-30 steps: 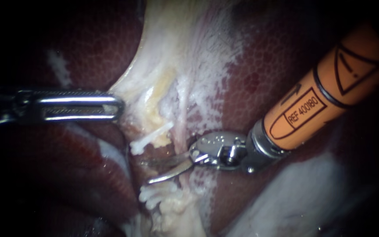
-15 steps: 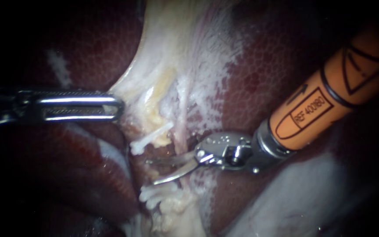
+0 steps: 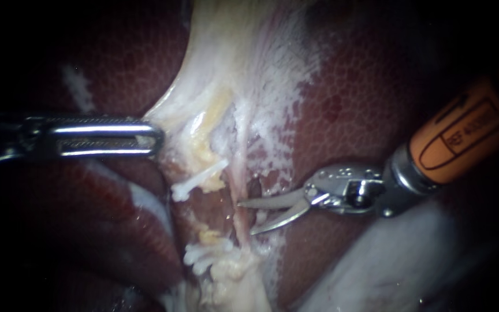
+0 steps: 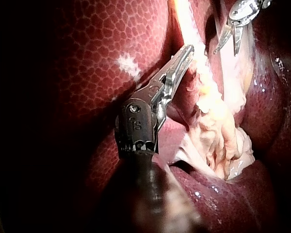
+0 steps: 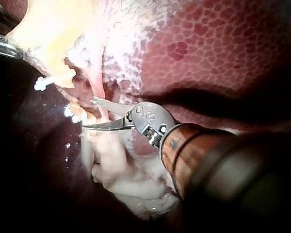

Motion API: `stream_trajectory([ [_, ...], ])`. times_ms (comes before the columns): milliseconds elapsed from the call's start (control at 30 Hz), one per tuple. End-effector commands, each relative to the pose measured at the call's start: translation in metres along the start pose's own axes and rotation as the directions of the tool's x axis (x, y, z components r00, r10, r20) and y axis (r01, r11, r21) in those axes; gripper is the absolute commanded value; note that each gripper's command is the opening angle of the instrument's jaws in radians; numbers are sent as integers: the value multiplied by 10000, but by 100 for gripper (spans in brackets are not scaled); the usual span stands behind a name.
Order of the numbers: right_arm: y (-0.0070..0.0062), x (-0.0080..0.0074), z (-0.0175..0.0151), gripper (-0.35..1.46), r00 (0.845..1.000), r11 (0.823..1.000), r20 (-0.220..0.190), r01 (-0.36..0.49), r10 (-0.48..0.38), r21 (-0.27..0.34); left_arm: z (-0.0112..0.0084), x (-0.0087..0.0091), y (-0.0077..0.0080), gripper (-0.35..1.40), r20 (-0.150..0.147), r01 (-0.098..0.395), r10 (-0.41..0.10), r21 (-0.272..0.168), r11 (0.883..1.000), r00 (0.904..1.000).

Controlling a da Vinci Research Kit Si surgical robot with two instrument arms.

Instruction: Go back from the cut left tube

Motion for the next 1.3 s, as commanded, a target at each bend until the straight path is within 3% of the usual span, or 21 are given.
stream_trajectory([
  [33, 1, 3, -8, 74, 9998, 9996, -40, 171, -172, -235, 0, 0, 0, -35, -1, 1, -1, -1, 10000, 10000],
  [333, 4, 16, -48, 101, 9881, 9761, 101, 1532, -1535, -1543, 1, 1, 0, -35, 30, -3, 3, -3, 10000, 10000],
  [633, 2, 14, -59, 120, 9706, 9412, 458, 2405, -2364, -2373, 1, 1, 0, -35, 29, -4, 4, -1, 10000, 10000],
  [967, 1, 16, -62, 130, 9424, 9073, 705, 3340, -3271, -2552, 2, 1, 1, -35, 31, -3, 3, -7, 10000, 10000],
  [1300, -1, 19, -66, 131, 9314, 8958, 717, 3631, -3569, -2564, 3, 1, 1, -35, 32, -3, 3, -11, 10000, 10000],
])
